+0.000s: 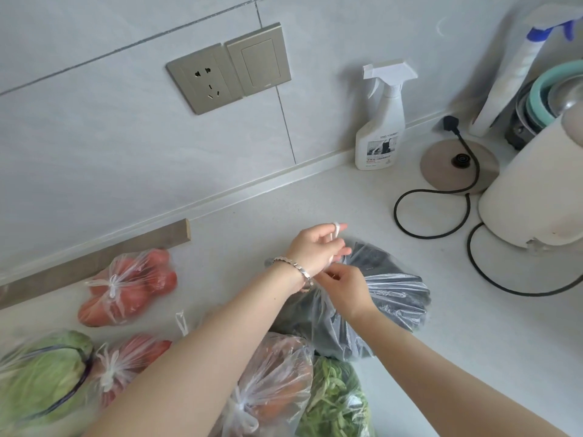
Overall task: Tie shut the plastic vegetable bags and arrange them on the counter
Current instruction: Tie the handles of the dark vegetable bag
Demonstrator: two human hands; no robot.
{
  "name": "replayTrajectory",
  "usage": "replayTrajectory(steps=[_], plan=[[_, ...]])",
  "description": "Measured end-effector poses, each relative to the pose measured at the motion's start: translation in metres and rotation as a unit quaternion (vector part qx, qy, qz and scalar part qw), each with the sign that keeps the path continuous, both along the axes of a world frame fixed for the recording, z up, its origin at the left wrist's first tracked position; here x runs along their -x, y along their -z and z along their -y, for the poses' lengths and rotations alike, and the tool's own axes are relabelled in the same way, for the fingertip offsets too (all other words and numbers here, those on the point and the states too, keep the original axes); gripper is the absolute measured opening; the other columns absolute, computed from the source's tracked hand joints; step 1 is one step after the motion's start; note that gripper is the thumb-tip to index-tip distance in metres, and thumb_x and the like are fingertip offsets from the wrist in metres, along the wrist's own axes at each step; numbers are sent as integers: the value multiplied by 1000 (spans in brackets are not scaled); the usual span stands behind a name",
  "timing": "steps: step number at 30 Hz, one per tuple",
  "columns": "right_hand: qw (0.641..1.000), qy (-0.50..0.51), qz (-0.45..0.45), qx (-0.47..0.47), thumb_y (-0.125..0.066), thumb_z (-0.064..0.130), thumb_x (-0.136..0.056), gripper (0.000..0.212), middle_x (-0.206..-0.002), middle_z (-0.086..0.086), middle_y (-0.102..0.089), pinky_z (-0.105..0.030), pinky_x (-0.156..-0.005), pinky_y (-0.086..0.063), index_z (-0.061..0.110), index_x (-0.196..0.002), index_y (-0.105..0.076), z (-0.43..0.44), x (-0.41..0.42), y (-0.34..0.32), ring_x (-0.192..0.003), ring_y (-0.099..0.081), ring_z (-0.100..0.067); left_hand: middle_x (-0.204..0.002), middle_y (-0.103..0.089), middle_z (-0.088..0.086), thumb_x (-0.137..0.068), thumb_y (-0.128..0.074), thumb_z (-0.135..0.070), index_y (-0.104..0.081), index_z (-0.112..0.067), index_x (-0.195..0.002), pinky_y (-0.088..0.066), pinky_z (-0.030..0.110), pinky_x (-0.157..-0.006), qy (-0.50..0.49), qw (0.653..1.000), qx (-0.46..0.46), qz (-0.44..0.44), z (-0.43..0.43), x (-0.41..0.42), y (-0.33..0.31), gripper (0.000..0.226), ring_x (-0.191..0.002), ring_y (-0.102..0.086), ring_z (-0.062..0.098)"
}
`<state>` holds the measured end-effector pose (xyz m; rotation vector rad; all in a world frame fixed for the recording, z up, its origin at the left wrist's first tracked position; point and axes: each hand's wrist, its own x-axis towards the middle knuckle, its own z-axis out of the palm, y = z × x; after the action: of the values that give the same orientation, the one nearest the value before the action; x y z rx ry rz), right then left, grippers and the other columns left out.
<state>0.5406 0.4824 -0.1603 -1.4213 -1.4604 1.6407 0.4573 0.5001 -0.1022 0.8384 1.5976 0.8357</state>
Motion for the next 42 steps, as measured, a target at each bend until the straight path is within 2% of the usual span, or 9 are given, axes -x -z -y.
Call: replayTrajectory(steps=[4, 10, 14, 19, 26, 31, 35, 38, 42], plan=[[996, 41, -33, 67, -55, 22, -90, 42, -34, 10, -34, -14, -39, -25, 14, -50, -49, -8, -4, 3, -35, -26, -5, -102, -67, 2, -89, -55, -19, -62, -12, -106, -52, 32, -87, 51, 972, -56, -224, 8, 21, 14, 20, -88, -62, 14], [999, 16, -17, 46, -57, 24, -90, 32, -35, 8, -46, -12, -40, -31, 15, -60, -64, -12, -8, 2, -33, -34, -2, -104, -68, 4, -91, -52, -22, -59, -12, -111, -49, 30, -82, 159, 932, -83, -314, 37, 37, 39, 24, -92, -63, 18], [998, 6, 30, -49, -56, 23, -90, 26, -48, 2, -54, -9, -45, -35, 14, -70, -70, -8, -9, 0, -39, -44, -2, -97, -70, 3, -91, -52, -28, -69, -17, -102, -42, 24, -70, 156, 935, -75, -309, 40, 42, 44, 24, -83, -61, 17], [988, 41, 80, -122, -55, 19, -91, 30, -52, -2, -58, -25, -58, -49, 3, -69, -68, 2, -4, 5, -47, -54, -8, -94, -69, 7, -87, -58, -23, -72, -11, -95, -47, 28, -80, 102, 959, -84, -251, 46, 41, 50, 21, -88, -62, 19], [984, 162, 25, 63, -57, 20, -89, 29, -55, -5, -62, -9, -41, -43, 5, -66, -63, 2, 5, 9, -41, -54, -5, -89, -71, 6, -84, -63, -21, -73, -9, -90, -52, 33, -79, 54, 963, -105, -243, 57, 33, 61, 17, -81, -65, 17], [990, 125, 34, 59, -68, 18, -82, 13, -55, -5, -63, -13, -38, -44, 7, -83, -61, -1, 1, 4, -33, -50, -2, -88, -68, 9, -85, -61, -23, -70, -6, -85, -46, 24, -73, 47, 943, -97, -314, 58, 26, 63, 19, -81, -62, 17], [994, 93, 49, 1, -69, 20, -81, 24, -56, -4, -62, -13, -39, -44, 15, -95, -49, 0, -3, 4, -33, -49, -1, -89, -67, 10, -86, -58, -18, -70, -6, -88, -45, 26, -74, 28, 948, -84, -306, 59, 22, 61, 18, -84, -61, 22], [989, 25, 84, -123, -62, 15, -86, 10, -65, 2, -63, -10, -49, -43, 10, -94, -64, 4, -5, 8, -45, -53, 2, -86, -68, 16, -86, -59, -17, -71, -1, -85, -47, 35, -78, -1, 962, -55, -268, 54, 24, 58, 19, -80, -59, 23], [948, -96, 120, -279, -62, 1, -83, 20, -80, -1, -59, -12, -63, -44, 0, -102, -69, 6, -14, 15, -63, -51, -7, -76, -65, 13, -83, -63, -16, -71, 1, -81, -47, 38, -76, -1, 973, -31, -228, 50, 25, 54, 19, -76, -56, 22]])
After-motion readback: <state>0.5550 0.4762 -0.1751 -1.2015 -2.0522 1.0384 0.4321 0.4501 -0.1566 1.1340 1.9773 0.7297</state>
